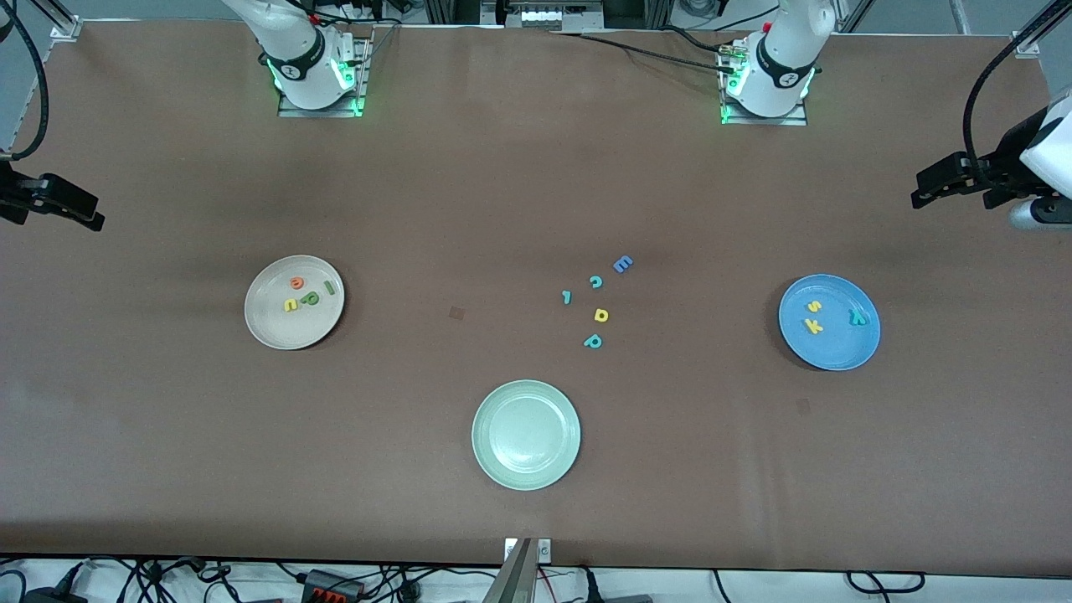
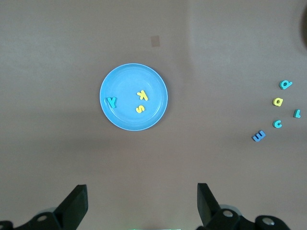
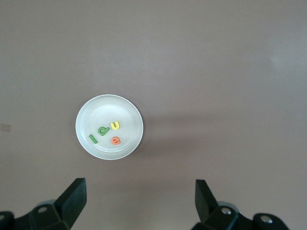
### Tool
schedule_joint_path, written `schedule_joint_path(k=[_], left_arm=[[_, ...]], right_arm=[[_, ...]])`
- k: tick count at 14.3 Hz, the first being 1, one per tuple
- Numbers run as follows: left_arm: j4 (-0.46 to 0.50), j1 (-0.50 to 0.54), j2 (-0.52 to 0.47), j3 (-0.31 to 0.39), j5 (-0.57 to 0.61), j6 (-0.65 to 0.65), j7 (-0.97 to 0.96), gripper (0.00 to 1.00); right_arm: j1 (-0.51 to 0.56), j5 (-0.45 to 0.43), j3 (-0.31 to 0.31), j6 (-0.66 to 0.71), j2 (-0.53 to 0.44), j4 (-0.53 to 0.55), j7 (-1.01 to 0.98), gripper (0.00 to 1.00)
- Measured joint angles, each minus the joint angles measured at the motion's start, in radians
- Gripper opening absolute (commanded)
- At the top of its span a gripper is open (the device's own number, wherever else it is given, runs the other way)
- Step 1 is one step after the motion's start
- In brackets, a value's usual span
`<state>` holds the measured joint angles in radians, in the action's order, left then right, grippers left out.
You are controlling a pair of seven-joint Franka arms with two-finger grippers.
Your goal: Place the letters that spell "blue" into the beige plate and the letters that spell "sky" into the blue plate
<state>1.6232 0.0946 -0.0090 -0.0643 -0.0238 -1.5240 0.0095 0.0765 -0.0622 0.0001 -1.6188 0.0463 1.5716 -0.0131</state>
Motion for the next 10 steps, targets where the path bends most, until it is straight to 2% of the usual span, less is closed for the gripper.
schedule_joint_path(k=[10], left_arm=[[-0.011, -0.005, 0.000, -0.036, -0.001, -0.002, 0.000, 1.00]], right_arm=[[0.000, 0.005, 0.000, 0.002, -0.016, 0.014, 0.000, 1.00]])
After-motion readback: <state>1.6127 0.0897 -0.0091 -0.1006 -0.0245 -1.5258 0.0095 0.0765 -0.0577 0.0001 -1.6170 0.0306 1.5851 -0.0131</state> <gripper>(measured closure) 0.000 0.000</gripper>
